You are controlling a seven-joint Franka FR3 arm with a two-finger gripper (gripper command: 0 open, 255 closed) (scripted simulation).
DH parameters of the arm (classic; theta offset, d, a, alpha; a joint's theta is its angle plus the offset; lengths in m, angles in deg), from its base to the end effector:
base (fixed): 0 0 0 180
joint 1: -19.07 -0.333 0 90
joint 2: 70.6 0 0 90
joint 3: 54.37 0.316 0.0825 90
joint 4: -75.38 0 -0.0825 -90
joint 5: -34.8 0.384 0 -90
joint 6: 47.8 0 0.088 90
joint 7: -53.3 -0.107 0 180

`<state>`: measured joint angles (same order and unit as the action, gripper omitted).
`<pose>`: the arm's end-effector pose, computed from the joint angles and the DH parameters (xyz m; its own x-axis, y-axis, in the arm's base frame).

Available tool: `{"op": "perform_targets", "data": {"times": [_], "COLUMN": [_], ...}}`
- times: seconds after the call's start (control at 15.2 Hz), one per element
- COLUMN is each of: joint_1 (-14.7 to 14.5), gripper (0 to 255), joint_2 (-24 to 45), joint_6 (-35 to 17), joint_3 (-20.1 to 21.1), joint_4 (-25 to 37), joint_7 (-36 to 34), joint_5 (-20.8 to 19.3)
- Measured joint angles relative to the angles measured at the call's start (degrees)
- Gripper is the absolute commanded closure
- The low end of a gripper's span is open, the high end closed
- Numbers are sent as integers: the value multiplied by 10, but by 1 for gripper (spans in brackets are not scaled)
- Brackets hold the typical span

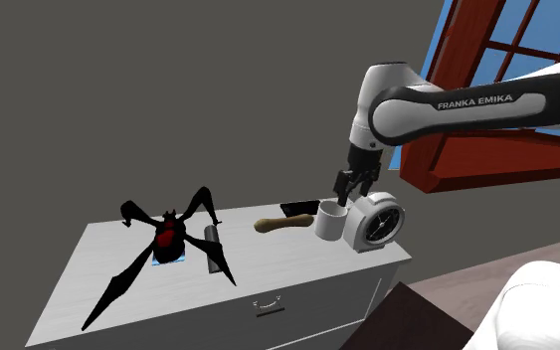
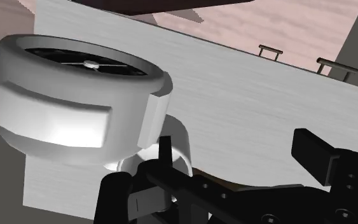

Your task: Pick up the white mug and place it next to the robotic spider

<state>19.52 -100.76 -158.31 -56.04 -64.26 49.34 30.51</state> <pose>0.3916 -0.0205 0.4920 0.9969 -0.0760 0.0211 -0.0771 -0.9955 0.0546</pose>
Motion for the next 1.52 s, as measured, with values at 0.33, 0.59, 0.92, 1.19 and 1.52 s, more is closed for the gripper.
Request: {"op": "perform_targets", "data": {"times": [0.33,0.59,0.92,1.19,1.52], "joint_1": [3,7,6,6,6], "gripper": [0,0,0,0,0], "joint_2": [96,184,241,258,261], "joint_6": [-80,-135,-183,-214,-220], "joint_3": [-22,-41,-45,-46,-46], "joint_4": [18,52,60,47,44], "joint_7": [22,50,60,62,63], "joint_5": [8,23,35,37,37]}}
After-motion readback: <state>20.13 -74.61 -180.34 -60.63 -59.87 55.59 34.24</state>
